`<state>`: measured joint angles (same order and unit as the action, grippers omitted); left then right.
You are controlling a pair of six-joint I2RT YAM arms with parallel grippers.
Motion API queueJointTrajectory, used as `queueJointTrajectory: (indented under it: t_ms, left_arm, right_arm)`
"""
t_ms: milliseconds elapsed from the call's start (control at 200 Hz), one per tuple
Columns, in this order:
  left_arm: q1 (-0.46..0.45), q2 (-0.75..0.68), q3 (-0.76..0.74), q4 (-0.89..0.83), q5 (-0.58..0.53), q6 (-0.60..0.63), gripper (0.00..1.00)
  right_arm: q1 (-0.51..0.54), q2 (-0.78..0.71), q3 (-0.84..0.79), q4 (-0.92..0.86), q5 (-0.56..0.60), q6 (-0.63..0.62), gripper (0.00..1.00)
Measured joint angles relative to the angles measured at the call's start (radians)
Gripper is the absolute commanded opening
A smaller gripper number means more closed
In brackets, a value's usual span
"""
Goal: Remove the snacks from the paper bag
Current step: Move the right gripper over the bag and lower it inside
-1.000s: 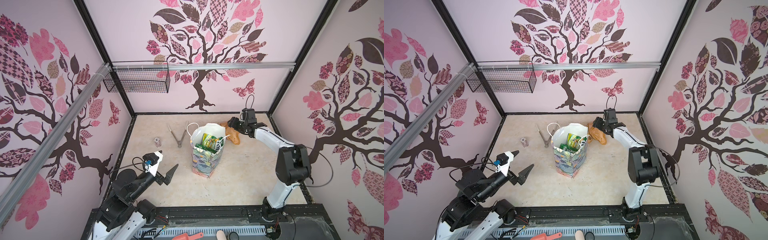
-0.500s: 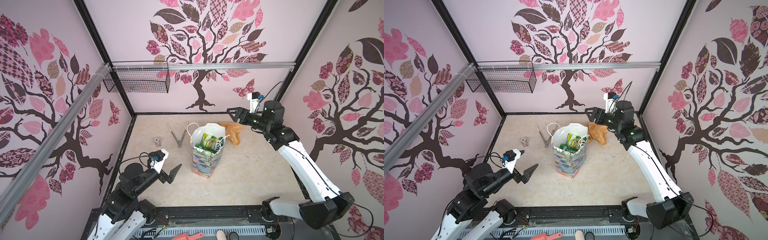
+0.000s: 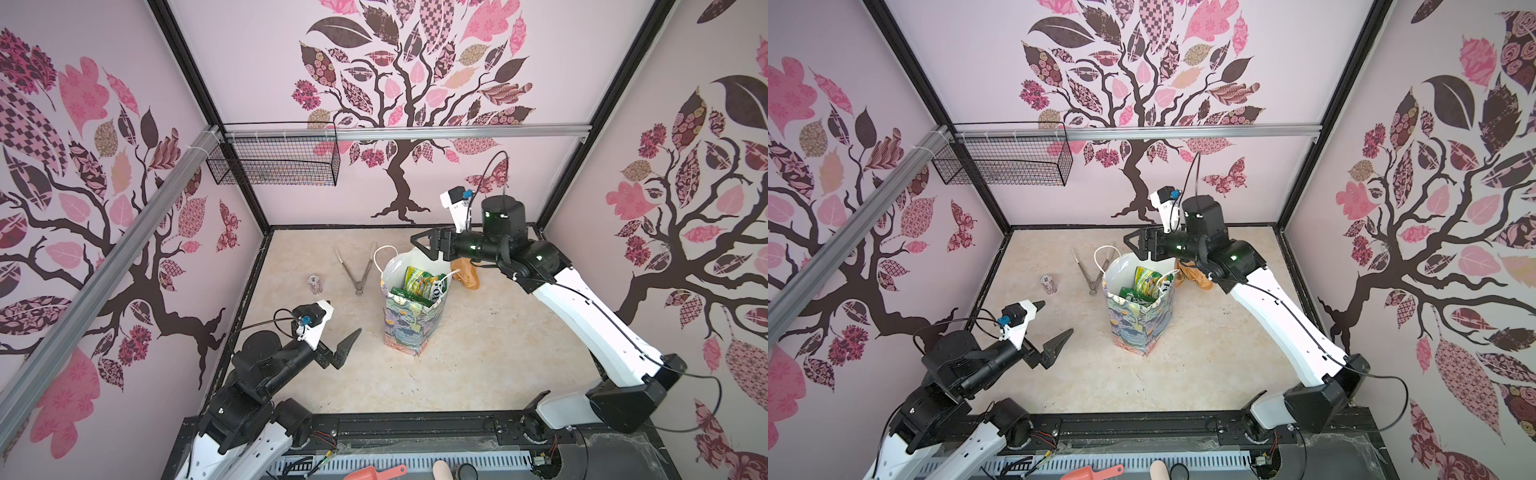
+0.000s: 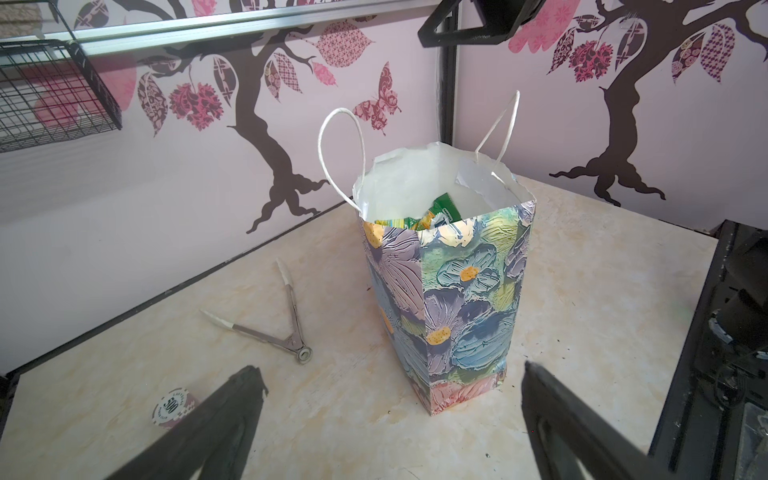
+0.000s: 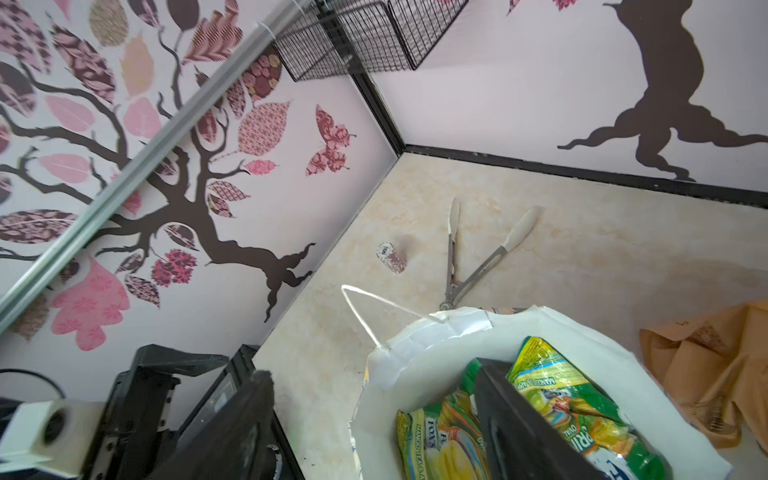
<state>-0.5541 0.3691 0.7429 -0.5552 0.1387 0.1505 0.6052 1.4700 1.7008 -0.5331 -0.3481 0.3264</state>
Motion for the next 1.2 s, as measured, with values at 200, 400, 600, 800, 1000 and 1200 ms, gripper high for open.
queueJointTrajectory:
  t_ms: [200, 400, 600, 800, 1000, 1200]
  left_arm:
    - [0.000, -0.006, 0.000, 0.000, -0.001, 0.001, 0.99]
    - [0.000, -0.015, 0.000, 0.000, -0.003, 0.001, 0.98]
    - [0.000, -0.023, 0.000, 0.000, -0.006, 0.004, 0.99]
    - [0.000, -0.024, 0.000, 0.000, -0.006, 0.004, 0.99]
    - [0.000, -0.024, 0.000, 0.000, -0.006, 0.004, 0.99]
    - [0.000, -0.024, 0.000, 0.000, -0.007, 0.004, 0.99]
  right_arm:
    - [0.051, 0.211, 0.198, -0.248, 0.083, -0.119, 0.79]
    - [0.055, 0.347, 0.262, -0.403, 0.158, -0.181, 0.79]
    - [0.055, 0.386, 0.210, -0.435, 0.199, -0.207, 0.80]
    - [0.058, 0.418, 0.104, -0.405, 0.198, -0.211, 0.80]
    - [0.071, 0.443, 0.033, -0.326, 0.202, -0.210, 0.80]
    - [0.074, 0.479, -0.039, -0.298, 0.200, -0.196, 0.76]
